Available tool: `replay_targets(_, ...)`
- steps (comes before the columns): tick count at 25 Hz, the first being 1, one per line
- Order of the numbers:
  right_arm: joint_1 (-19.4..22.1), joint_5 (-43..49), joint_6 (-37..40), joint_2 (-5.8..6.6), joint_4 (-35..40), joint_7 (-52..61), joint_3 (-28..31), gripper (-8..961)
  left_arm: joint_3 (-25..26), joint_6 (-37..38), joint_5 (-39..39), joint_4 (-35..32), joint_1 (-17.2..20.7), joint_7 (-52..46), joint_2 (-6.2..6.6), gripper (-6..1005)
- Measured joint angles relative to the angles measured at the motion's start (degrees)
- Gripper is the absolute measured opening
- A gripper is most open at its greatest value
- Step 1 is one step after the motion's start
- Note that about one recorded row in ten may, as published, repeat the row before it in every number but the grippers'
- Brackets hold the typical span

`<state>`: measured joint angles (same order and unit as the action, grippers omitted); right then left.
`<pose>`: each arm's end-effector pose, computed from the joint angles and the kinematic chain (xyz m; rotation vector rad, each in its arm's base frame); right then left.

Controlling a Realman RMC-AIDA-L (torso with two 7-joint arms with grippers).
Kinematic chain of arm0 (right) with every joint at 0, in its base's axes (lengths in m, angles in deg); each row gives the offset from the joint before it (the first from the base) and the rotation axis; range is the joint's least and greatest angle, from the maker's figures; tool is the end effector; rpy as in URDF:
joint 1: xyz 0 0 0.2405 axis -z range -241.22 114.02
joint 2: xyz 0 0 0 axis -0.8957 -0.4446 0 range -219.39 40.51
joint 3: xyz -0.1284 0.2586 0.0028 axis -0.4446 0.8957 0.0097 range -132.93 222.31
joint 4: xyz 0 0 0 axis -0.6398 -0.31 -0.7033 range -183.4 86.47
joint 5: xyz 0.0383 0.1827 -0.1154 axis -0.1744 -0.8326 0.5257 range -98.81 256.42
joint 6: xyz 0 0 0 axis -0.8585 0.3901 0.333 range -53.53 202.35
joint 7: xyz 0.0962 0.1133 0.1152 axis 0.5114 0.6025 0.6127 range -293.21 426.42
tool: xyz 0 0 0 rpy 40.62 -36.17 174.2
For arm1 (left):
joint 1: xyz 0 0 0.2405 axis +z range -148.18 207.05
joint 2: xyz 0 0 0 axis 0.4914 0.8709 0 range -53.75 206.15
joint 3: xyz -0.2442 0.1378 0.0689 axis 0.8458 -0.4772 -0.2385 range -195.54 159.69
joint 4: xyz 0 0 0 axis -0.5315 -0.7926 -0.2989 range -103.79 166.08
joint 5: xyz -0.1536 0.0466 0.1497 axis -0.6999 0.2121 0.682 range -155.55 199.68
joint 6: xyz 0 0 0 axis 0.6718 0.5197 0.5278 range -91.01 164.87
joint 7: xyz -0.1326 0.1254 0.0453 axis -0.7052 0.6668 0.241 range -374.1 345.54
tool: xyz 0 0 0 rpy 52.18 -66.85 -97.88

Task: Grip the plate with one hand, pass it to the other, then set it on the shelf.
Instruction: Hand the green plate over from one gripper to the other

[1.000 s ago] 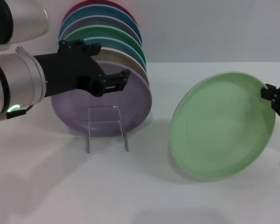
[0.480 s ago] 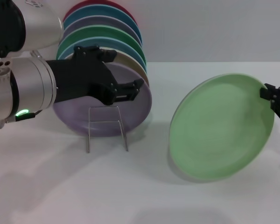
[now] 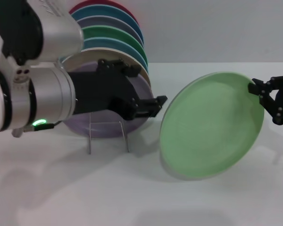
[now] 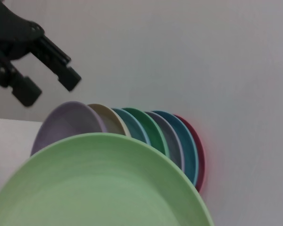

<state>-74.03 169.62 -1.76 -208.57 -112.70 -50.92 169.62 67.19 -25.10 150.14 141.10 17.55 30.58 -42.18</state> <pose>0.2880 0.3569 0.0306 -2.3313 0.0518 0.5243 -0.1035 0.3404 -0.0314 -2.5542 -0.2546 -0.3008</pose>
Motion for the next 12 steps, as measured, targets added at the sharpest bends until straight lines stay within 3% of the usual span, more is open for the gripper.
replay_targets(12, -0.10, 0.15, -0.38, 0.09, -0.67, -0.25, -0.58, 18, -2.87, 0.49, -0.65, -4.95, -4.25, -1.11, -0.15, 793)
